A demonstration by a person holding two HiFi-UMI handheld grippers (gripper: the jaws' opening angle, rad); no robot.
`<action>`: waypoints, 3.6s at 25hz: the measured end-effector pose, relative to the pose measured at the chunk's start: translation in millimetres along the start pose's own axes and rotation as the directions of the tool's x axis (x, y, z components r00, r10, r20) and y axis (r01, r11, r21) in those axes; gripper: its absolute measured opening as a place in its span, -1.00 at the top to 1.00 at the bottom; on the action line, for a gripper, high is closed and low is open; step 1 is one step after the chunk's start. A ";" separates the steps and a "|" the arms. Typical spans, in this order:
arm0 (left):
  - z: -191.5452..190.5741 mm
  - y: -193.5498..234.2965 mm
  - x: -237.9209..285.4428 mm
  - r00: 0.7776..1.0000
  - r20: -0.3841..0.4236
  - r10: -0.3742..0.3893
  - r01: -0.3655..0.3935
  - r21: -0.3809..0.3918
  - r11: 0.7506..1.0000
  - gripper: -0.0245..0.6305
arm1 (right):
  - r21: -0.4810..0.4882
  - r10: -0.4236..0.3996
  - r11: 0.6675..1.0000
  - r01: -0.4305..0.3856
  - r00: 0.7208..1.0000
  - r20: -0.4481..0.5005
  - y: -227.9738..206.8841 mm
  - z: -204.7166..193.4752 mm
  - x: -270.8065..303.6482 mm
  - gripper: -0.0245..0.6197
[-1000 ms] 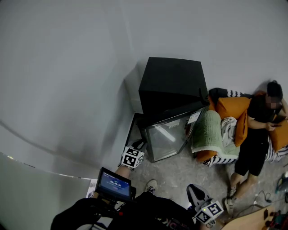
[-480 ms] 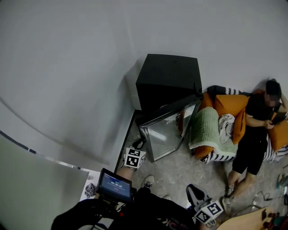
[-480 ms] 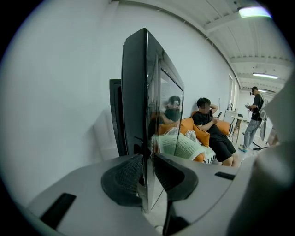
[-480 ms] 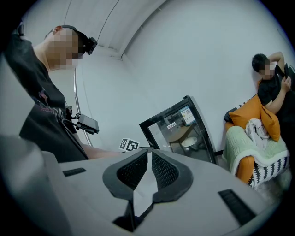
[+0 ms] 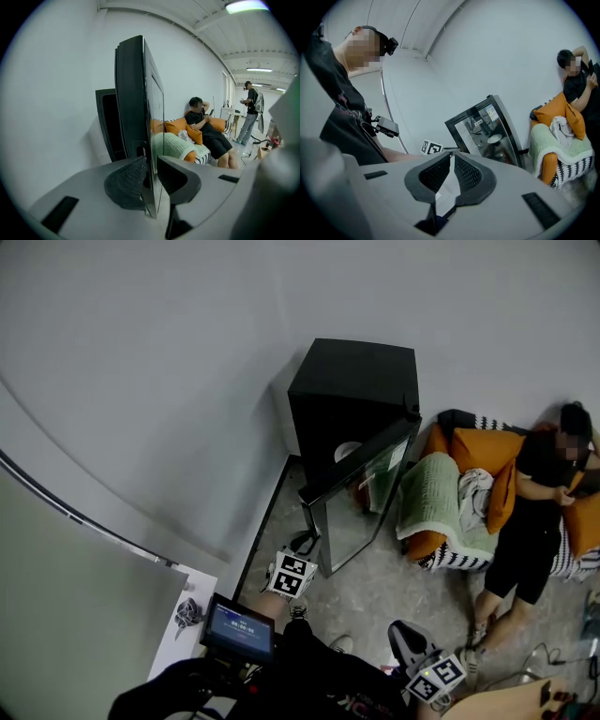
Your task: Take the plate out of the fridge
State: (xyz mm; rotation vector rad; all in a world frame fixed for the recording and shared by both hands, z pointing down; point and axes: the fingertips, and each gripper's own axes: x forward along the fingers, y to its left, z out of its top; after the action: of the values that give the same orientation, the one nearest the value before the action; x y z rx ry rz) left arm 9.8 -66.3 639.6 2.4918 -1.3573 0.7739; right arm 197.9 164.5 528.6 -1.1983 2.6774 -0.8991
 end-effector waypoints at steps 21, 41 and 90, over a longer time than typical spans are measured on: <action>-9.2 -50.0 -138.3 0.920 0.128 -0.370 0.390 -0.196 0.900 0.91 | 0.028 0.142 0.990 -0.140 0.989 -0.042 41.8 -5.3 97.5 0.88; -41.7 -28.7 -216.0 0.827 0.291 -0.482 0.560 -0.511 0.652 0.91 | -0.117 -0.320 0.943 0.313 0.946 -0.048 -45.1 -13.5 226.7 0.90; -44.4 11.5 -208.2 0.727 0.282 -0.626 0.678 -0.443 0.587 0.91 | 0.336 -0.332 0.906 0.255 0.924 0.192 -55.1 36.1 192.6 0.90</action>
State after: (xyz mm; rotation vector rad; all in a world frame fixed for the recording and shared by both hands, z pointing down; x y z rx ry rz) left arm -107.1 95.7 565.1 2.2973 -0.4439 0.0823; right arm 111.4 -17.1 560.2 -1.5454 2.1031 -1.0740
